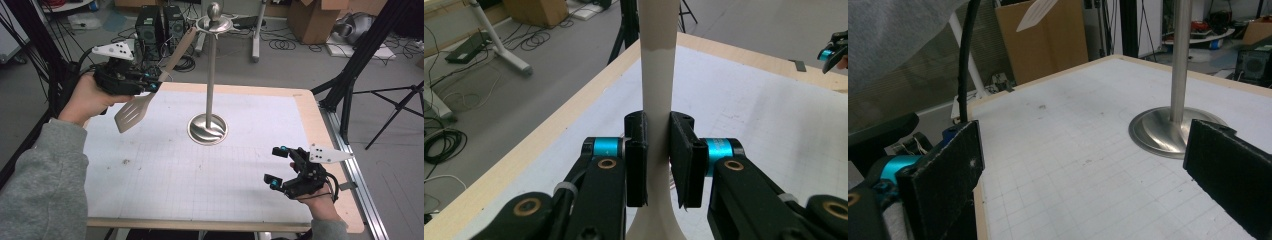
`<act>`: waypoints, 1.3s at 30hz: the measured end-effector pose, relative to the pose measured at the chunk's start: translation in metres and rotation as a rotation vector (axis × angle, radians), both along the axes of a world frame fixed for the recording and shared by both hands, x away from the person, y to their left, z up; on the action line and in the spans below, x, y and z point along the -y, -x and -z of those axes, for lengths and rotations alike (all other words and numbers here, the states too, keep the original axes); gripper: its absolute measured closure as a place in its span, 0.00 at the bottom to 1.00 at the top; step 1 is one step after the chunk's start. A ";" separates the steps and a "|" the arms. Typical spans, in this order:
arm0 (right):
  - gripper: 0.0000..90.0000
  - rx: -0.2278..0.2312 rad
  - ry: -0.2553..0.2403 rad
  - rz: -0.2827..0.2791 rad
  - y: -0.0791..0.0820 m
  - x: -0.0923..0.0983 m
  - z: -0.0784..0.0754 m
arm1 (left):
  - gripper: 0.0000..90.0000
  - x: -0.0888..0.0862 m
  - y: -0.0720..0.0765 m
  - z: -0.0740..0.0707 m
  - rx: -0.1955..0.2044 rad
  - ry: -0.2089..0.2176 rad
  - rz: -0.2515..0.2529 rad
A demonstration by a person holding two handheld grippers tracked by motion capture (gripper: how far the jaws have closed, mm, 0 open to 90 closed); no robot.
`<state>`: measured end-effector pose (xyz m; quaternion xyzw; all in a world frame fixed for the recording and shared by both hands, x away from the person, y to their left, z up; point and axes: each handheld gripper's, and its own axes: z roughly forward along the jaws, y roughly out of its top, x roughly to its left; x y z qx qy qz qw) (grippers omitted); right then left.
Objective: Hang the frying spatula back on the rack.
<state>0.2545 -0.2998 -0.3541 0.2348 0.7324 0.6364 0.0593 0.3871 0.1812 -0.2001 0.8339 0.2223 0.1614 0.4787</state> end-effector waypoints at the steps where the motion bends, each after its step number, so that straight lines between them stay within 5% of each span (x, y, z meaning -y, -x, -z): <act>1: 0.02 0.000 -0.001 -0.001 0.000 0.000 0.000 | 0.86 0.001 -0.001 0.001 0.000 0.002 -0.003; 26: 0.02 0.012 -0.008 -0.003 0.000 0.001 -0.002 | 0.86 0.036 -0.014 0.011 0.002 -0.069 -0.037; 39: 0.02 0.009 -0.006 -0.002 0.001 0.001 -0.001 | 0.86 0.051 -0.022 0.020 0.000 -0.064 -0.038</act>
